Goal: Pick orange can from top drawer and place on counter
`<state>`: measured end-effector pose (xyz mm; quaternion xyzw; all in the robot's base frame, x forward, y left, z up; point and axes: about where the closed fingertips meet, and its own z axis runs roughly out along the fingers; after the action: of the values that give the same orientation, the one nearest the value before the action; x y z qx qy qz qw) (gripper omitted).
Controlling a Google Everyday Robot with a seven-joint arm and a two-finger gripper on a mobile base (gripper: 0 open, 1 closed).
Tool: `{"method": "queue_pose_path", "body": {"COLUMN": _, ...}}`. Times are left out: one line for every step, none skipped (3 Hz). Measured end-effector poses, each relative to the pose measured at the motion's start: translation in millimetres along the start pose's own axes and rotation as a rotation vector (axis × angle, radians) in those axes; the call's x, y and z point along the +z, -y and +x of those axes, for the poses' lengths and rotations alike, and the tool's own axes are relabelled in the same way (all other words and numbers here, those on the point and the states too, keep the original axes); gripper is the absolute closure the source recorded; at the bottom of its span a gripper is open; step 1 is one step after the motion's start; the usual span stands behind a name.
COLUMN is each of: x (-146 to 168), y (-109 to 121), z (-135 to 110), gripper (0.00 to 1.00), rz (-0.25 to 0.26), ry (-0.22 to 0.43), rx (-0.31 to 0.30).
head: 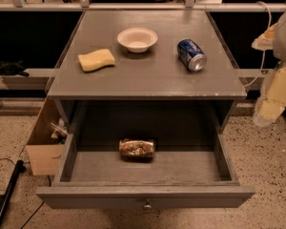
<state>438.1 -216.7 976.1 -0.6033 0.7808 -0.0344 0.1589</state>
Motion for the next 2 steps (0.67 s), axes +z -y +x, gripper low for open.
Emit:
{"method": "queue_pose_path", "body": {"x": 0.0, "y": 0.0, "z": 0.0, "gripper": 0.0, "rz": 0.0, "ry": 0.0, "rx": 0.0}}
{"method": "queue_pose_path", "body": {"x": 15.3, "y": 4.8, "z": -24.5, "gripper": 0.0, "rz": -0.022, "ry": 0.04, "rx": -0.023}}
